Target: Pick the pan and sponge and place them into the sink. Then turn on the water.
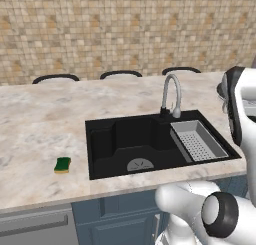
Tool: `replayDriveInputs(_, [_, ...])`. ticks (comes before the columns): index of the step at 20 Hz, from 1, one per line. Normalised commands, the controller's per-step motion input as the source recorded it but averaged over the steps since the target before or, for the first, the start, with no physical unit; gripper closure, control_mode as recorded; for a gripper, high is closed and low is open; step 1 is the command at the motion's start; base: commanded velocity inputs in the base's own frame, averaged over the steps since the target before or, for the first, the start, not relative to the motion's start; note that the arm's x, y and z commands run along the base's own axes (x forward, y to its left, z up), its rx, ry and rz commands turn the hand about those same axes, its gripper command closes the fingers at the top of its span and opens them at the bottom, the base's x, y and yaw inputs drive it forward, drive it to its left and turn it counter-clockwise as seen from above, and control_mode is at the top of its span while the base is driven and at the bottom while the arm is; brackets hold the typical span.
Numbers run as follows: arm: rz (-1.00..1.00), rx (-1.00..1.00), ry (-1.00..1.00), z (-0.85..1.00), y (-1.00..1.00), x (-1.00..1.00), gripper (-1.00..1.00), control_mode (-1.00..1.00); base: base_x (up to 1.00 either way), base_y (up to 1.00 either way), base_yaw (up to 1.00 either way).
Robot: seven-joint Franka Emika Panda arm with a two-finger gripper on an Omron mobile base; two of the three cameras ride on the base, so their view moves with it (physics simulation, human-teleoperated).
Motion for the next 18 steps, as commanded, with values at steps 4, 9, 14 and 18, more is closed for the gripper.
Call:
replayDriveInputs(4, [-0.1,0.0,-0.02,0.01,0.37,-0.13,1.0,-1.0,0.0,0.0,0.0])
replayDriveInputs(9, [-0.06,0.0,-0.03,0.04,0.45,-0.17,1.0,-1.0,0.0,0.0,0.0])
replayDriveInputs(14, [-0.06,0.0,-0.03,0.05,0.46,-0.18,1.0,-1.0,0.0,0.0,0.0])
replayDriveInputs(18, [-0.05,0.01,-0.01,0.01,0.48,-0.18,1.0,-1.0,0.0,0.0,0.0])
